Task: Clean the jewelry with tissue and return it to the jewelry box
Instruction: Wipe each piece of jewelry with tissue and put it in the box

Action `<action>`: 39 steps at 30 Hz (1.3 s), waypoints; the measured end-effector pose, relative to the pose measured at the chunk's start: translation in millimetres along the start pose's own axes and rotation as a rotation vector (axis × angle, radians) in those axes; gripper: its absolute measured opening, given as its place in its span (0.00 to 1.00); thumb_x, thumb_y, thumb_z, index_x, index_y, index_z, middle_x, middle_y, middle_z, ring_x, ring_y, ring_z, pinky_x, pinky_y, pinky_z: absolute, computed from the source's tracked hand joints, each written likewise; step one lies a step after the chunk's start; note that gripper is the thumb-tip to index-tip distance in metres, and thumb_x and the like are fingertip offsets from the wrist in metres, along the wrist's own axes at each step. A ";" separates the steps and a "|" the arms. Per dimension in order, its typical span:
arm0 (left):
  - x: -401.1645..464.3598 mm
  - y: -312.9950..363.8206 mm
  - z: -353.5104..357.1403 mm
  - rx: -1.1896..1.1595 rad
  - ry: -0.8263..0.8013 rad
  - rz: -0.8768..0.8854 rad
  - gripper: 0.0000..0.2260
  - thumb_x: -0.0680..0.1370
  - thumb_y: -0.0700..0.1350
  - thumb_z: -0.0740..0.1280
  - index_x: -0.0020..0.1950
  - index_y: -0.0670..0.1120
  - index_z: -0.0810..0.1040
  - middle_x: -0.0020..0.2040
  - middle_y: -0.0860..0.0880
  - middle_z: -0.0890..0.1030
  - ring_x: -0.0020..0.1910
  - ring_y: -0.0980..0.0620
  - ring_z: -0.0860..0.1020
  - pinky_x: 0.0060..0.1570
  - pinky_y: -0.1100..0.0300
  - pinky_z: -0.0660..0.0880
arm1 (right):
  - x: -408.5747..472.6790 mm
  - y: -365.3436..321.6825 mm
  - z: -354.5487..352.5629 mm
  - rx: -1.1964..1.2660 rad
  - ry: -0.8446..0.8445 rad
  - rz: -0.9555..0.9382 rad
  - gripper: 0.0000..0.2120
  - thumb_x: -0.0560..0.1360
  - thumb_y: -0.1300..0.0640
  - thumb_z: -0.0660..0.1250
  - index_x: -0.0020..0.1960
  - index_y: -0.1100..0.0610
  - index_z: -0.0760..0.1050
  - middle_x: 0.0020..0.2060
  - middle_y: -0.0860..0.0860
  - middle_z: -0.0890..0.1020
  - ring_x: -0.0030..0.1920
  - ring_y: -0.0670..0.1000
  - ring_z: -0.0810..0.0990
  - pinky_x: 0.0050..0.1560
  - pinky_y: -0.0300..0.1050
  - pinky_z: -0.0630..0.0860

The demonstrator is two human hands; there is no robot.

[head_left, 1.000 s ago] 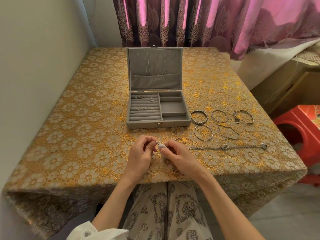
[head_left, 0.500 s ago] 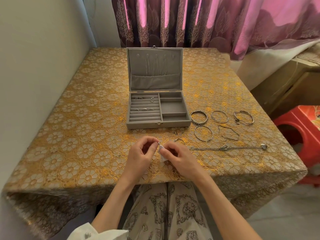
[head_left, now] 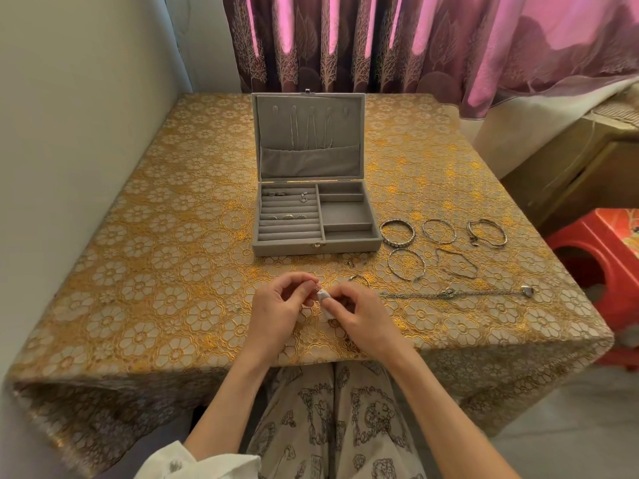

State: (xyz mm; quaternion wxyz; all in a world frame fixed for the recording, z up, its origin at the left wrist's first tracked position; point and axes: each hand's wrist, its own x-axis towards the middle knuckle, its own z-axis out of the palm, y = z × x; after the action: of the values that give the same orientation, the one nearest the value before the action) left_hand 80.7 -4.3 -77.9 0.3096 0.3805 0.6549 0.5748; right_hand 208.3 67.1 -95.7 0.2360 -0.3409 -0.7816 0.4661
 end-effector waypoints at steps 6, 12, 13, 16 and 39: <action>-2.4 1.5 -0.3 -0.036 0.024 0.003 0.08 0.74 0.35 0.67 0.44 0.48 0.80 0.40 0.50 0.82 0.35 0.60 0.79 0.38 0.68 0.76 | 1.1 0.2 2.8 -0.011 0.029 0.005 0.07 0.74 0.52 0.67 0.38 0.47 0.72 0.34 0.50 0.78 0.32 0.44 0.71 0.32 0.36 0.67; 0.6 -1.5 -2.1 -0.114 0.117 -0.020 0.06 0.76 0.37 0.66 0.47 0.47 0.80 0.41 0.47 0.83 0.39 0.55 0.81 0.41 0.66 0.77 | -1.8 -2.6 0.8 0.100 0.099 0.032 0.07 0.74 0.54 0.67 0.38 0.54 0.76 0.33 0.51 0.78 0.32 0.44 0.73 0.33 0.37 0.69; -0.2 -1.9 -1.8 -0.086 0.095 -0.007 0.06 0.75 0.37 0.66 0.47 0.48 0.80 0.41 0.48 0.83 0.40 0.55 0.81 0.42 0.66 0.77 | -2.1 -4.1 -0.6 0.185 0.126 0.057 0.06 0.74 0.54 0.67 0.39 0.54 0.77 0.33 0.51 0.78 0.32 0.44 0.73 0.33 0.37 0.69; -2.2 -1.0 0.9 -0.028 0.032 0.039 0.07 0.74 0.37 0.67 0.47 0.49 0.80 0.42 0.50 0.83 0.41 0.55 0.81 0.42 0.66 0.77 | -0.8 -7.6 -4.2 0.445 0.208 0.138 0.03 0.74 0.56 0.67 0.42 0.53 0.79 0.34 0.48 0.79 0.33 0.42 0.74 0.33 0.33 0.70; -3.3 -5.3 4.3 0.119 -0.076 0.129 0.06 0.74 0.37 0.68 0.50 0.45 0.77 0.42 0.49 0.81 0.41 0.56 0.80 0.42 0.65 0.77 | -1.3 -7.3 -2.2 0.185 0.125 0.074 0.05 0.75 0.56 0.65 0.46 0.56 0.78 0.39 0.56 0.80 0.38 0.49 0.75 0.39 0.44 0.72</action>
State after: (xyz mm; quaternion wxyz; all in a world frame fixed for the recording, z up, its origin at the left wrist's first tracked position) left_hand 85.3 -5.2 -83.8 0.2735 0.4611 0.6498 0.5388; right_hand 208.4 65.0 -88.3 0.2974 -0.3748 -0.7057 0.5225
